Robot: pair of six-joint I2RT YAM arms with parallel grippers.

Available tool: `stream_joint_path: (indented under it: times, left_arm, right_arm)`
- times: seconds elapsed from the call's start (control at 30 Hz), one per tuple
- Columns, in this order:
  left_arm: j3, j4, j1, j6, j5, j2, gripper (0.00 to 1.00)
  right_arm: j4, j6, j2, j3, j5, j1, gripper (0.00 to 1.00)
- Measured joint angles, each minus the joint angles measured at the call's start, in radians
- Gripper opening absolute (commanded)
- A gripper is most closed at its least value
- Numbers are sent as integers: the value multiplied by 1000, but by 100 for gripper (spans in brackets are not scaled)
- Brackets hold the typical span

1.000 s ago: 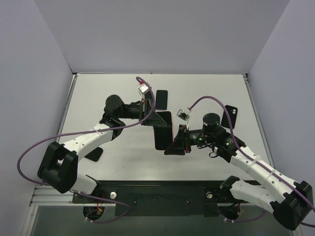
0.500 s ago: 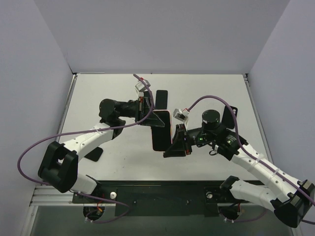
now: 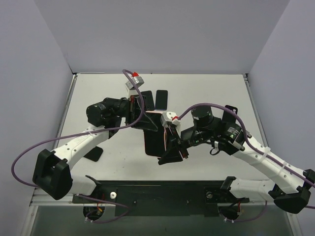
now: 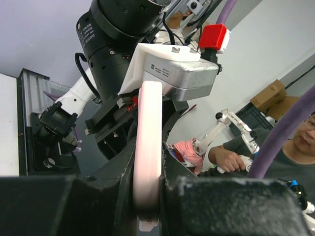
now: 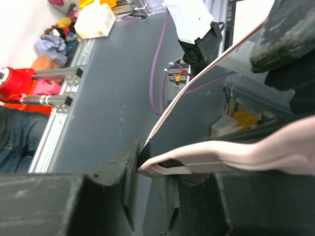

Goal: Take the phone out of the phone case
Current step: Remove the phone case from the phone.

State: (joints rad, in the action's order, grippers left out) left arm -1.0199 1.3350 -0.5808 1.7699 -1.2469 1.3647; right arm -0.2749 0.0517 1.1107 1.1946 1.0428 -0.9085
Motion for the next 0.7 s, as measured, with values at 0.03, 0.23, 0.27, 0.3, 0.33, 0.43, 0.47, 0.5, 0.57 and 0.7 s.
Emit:
stream_joint_path:
  times: [0.03, 0.23, 0.27, 0.3, 0.33, 0.43, 0.47, 0.5, 0.57, 0.7]
  left_arm:
    - [0, 5, -3, -7, 0, -6, 0]
    - [0, 26, -16, -55, 10, -24, 0]
    - [0, 29, -17, -58, 10, -24, 0]
    - [0, 30, -18, -61, 10, -24, 0]
    - [0, 32, -21, -65, 10, -24, 0]
    - [-3, 46, -30, -74, 10, -24, 0]
    - [-7, 51, -33, -76, 10, -24, 0]
    - [-12, 55, -36, -77, 11, -24, 0]
    - [-19, 56, -40, -84, 16, -24, 0]
    - [-7, 6, -21, -143, 50, -30, 0]
  right_arm:
    - [-21, -18, 2, 14, -18, -10, 0]
    - [-153, -132, 12, 95, -145, -63, 0]
    - [-163, -145, 11, 99, -161, -68, 0]
    - [-169, -158, 11, 101, -175, -72, 0]
    - [-175, -170, 10, 103, -188, -78, 0]
    - [-204, -209, 6, 119, -240, -104, 0]
    - [-211, -222, 5, 127, -255, -114, 0]
    - [-218, -232, 5, 135, -262, -119, 0]
    - [-226, -231, 7, 147, -257, -117, 0]
    - [-121, -152, -14, 74, -182, -48, 0]
